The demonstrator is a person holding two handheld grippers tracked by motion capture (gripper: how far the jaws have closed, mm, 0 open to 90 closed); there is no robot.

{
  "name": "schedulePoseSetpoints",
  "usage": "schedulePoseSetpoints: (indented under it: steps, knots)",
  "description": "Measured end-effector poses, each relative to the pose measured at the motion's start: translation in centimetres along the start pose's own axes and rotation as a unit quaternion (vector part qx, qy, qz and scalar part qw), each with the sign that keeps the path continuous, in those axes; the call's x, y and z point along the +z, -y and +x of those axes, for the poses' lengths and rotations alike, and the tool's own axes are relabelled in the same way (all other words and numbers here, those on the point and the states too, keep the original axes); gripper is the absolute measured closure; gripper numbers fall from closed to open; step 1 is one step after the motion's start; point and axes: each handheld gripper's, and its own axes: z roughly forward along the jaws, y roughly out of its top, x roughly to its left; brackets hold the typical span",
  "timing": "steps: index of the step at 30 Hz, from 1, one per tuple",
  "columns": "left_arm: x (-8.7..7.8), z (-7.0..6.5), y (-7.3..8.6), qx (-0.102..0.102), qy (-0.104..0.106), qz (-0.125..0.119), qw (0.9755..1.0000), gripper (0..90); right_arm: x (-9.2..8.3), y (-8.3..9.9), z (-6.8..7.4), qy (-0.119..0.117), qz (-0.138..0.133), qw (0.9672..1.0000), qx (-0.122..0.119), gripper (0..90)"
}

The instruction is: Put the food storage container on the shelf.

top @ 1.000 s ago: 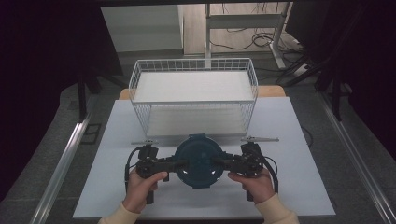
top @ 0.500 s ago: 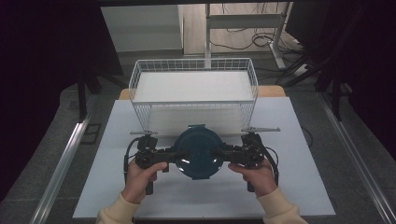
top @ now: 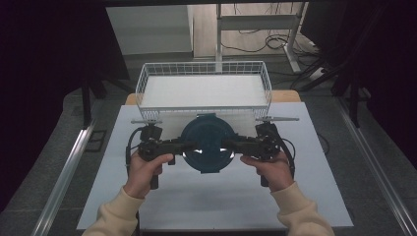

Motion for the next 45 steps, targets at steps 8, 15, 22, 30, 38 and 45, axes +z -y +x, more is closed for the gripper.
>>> schedulePoseSetpoints:
  steps: [8,15,22,30,38,45]
  knots:
    - [-0.9,-0.6,-2.4,0.007,0.003,-0.008,0.9999,36.0,-0.6,-3.0,1.0,0.001,-0.007,0.9999,-0.010,38.8]
    - [-1.7,-1.3,-4.7,0.015,0.002,-0.018,0.9997,36.0,-1.0,-5.1,1.5,0.000,-0.012,0.9998,-0.016,38.8]
    - [-2.2,-1.7,-6.3,0.022,0.000,-0.024,0.9995,36.0,-1.2,-6.9,2.0,0.001,-0.019,0.9995,-0.024,38.9]
    - [-2.1,-1.6,-8.1,0.019,-0.001,-0.024,0.9995,36.0,-1.2,-8.5,1.6,-0.002,-0.023,0.9994,-0.024,38.9]
    - [-1.8,-1.3,-10.2,0.020,0.000,-0.024,0.9995,35.9,-0.9,-10.8,1.0,0.000,-0.024,0.9994,-0.026,38.9]
    - [-1.8,-0.7,-12.9,0.026,-0.002,-0.021,0.9994,35.8,-0.4,-12.7,0.6,-0.001,-0.032,0.9991,-0.028,38.9]
